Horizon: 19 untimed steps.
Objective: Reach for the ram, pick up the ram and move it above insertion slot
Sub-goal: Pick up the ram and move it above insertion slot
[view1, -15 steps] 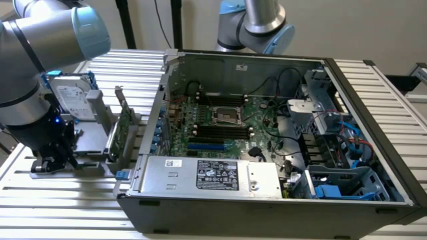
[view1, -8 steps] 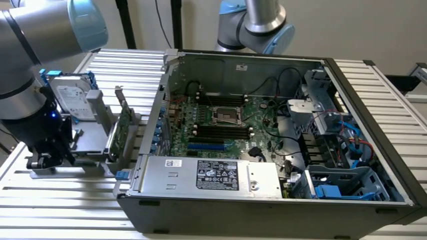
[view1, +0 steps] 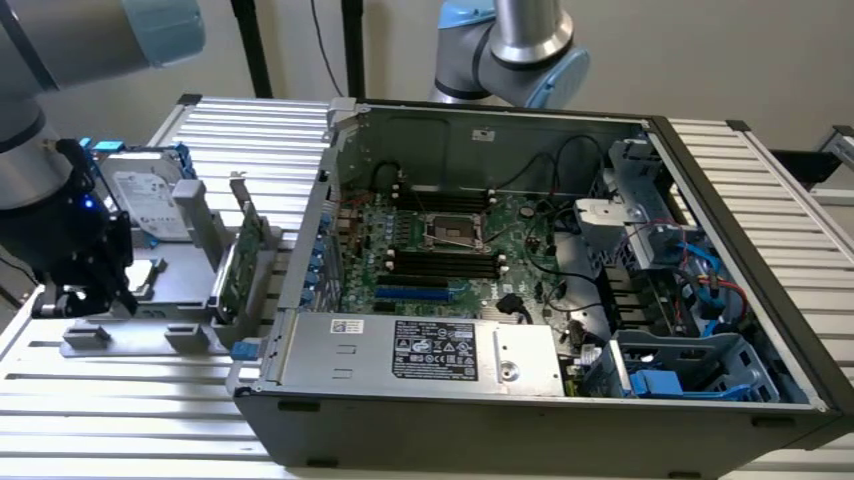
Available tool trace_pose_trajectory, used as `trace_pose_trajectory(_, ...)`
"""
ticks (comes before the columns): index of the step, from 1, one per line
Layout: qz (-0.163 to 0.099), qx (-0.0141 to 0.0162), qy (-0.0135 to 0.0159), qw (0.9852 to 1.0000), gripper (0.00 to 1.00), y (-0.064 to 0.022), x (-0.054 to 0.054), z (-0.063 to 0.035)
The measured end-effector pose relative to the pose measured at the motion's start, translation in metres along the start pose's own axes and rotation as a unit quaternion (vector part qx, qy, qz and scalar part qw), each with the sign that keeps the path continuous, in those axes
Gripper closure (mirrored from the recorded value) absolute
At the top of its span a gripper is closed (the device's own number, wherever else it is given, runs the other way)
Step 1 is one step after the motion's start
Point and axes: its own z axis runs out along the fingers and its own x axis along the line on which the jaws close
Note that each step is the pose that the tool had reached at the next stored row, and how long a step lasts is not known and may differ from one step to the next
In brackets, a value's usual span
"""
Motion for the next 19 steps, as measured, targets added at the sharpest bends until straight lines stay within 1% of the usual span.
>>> trace_pose_trajectory(4, 0.0, 0.0005, 0.0, 1.0, 0.87, 0.0001, 0.0, -0.0157)
trace_pose_trajectory(9, 0.0, 0.0032, 0.0002, 1.0, 0.87, 0.0001, 0.0, -0.0284)
trace_pose_trajectory(11, 0.0, 0.0035, 0.0001, 1.0, 0.87, -0.0011, 0.0, -0.0337)
trace_pose_trajectory(15, 0.0, 0.0036, -0.0001, 1.0, 0.87, -0.0107, 0.0, -0.0467)
trace_pose_trajectory(19, 0.0, 0.0036, -0.0007, 1.0, 0.87, -0.0233, 0.0, -0.0645)
